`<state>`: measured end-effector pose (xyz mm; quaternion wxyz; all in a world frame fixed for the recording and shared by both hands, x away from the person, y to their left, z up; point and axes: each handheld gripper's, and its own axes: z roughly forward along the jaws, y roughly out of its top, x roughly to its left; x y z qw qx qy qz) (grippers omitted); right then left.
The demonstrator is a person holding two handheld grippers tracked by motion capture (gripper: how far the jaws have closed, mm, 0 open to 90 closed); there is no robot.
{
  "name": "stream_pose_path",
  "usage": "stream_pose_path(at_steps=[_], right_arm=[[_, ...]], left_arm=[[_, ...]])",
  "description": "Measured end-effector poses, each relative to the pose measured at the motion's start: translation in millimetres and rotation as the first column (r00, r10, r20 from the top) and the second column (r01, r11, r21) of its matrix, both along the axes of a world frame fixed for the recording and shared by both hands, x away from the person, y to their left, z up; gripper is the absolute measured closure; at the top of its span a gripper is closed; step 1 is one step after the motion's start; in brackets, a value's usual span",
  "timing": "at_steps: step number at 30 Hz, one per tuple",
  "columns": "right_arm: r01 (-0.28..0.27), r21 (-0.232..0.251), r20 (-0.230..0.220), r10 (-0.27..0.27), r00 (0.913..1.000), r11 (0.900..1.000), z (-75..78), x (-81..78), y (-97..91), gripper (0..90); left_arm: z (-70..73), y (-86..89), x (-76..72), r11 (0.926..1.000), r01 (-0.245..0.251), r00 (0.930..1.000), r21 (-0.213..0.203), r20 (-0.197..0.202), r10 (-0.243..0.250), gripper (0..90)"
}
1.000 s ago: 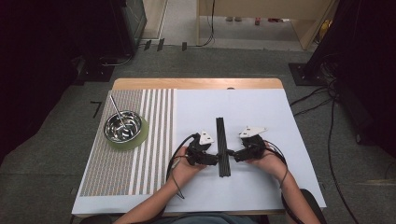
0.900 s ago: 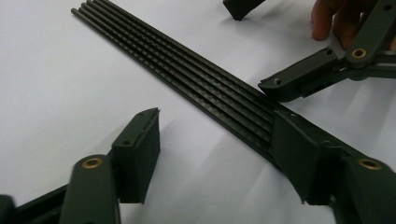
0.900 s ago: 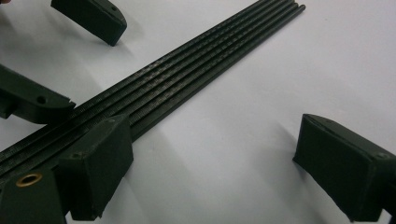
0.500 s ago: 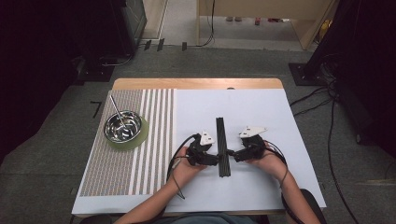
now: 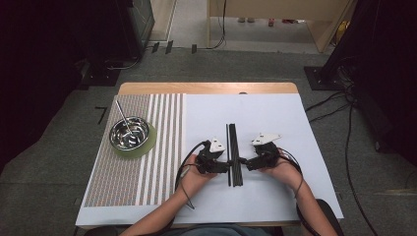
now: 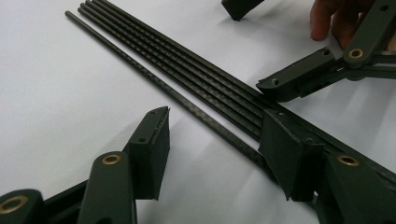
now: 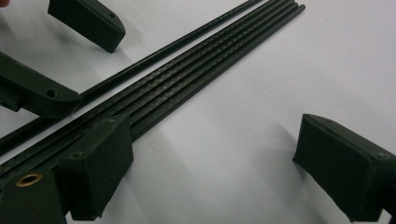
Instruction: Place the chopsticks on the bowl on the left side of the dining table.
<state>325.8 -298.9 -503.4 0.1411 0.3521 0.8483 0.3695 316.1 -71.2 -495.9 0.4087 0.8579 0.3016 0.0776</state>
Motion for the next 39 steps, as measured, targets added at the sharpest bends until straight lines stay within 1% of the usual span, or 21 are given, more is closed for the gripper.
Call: stream_pose_path(at_steps=[4,7,11,16,20,22,26,29,30,33,39], right_arm=[[0.000,0.000,0.000,0.000,1.0000,1.0000,0.0,0.0,0.0,10.9],[0.000,0.000,0.000,0.000,1.0000,1.0000,0.0,-0.1,0.1,10.9],[0.001,0.001,0.000,-0.001,1.0000,1.0000,0.0,-0.1,0.2,10.9],[0.001,0.002,-0.001,-0.001,1.0000,1.0000,0.0,-0.1,0.2,10.9],[0.003,0.001,-0.002,-0.003,1.0000,1.0000,0.0,-0.3,0.2,10.9],[0.003,0.001,-0.002,-0.003,1.0000,1.0000,0.0,-0.3,0.2,10.9],[0.002,0.001,-0.002,-0.002,1.0000,1.0000,0.0,-0.3,0.2,10.9],[0.003,0.001,-0.002,-0.003,1.0000,1.0000,0.0,-0.4,0.2,10.9],[0.003,0.001,-0.002,-0.003,1.0000,1.0000,0.1,-0.4,0.2,10.9],[0.003,0.002,-0.002,-0.003,1.0000,1.0000,0.0,-0.4,0.2,10.9],[0.003,0.001,-0.002,-0.003,1.0000,1.0000,0.0,-0.4,0.2,10.9]], left_arm=[[0.5,3.1,2.3,0.9998,-0.013,0.9997,-0.015,-0.022,0.013,48.0],[1.5,3.4,1.9,0.9998,-0.016,0.9998,0.008,-0.011,0.016,53.1],[2.8,3.7,1.0,0.9991,-0.006,1.0000,0.041,0.007,0.006,56.9],[4.0,6.9,2.2,0.9986,-0.012,0.9999,0.052,0.001,0.012,65.9],[6.0,10.1,5.4,0.9982,-0.019,0.9994,0.057,-0.027,0.021,71.2],[7.8,11.9,6.9,0.9971,-0.026,0.9987,0.072,-0.041,0.029,75.4],[10.0,17.4,10.4,0.9955,-0.051,0.9961,0.079,-0.068,0.056,77.3],[10.5,21.4,12.0,0.9944,-0.058,0.9957,0.088,-0.067,0.064,77.9],[10.6,26.0,14.0,0.9940,-0.068,0.9946,0.086,-0.072,0.075,78.5],[11.1,29.8,16.0,0.9929,-0.081,0.9931,0.087,-0.079,0.087,79.3],[13.2,38.3,20.1,0.9896,-0.095,0.9902,0.108,-0.091,0.105,81.3]])
